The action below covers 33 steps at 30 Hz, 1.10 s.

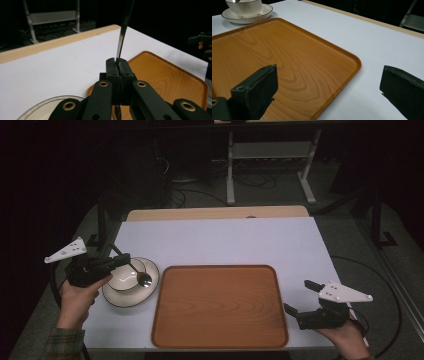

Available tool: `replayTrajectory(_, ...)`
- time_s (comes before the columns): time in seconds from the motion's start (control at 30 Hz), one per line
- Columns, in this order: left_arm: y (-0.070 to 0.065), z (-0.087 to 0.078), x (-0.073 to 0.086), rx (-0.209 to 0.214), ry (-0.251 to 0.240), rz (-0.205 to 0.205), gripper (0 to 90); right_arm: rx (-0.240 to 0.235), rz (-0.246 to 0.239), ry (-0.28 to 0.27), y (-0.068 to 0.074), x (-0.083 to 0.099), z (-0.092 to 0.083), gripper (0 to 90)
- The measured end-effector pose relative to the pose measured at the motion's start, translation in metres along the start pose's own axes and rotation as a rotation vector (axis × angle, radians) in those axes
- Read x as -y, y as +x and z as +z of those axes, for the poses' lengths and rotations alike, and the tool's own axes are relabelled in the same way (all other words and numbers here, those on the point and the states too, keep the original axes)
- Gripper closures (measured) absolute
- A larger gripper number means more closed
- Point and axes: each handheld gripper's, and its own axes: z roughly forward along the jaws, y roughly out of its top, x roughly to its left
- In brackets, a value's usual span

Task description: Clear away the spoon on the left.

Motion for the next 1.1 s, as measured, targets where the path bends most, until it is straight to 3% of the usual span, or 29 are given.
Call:
replayTrajectory(0.37, -0.014, 0.032, 0.012, 0.059, 0.109, 0.032, 89.0, 0.002, 0.001, -0.001, 0.000, 0.000, 0.000, 1.0)
replayTrajectory(0.67, -0.019, 0.050, 0.023, 0.092, 0.170, 0.029, 89.0, -0.001, 0.000, 0.002, 0.000, 0.000, 0.000, 1.0)
replayTrajectory(1.1, -0.028, 0.066, 0.030, 0.078, 0.259, 0.083, 88.9, 0.002, -0.001, 0.000, 0.000, 0.000, 0.000, 1.0)
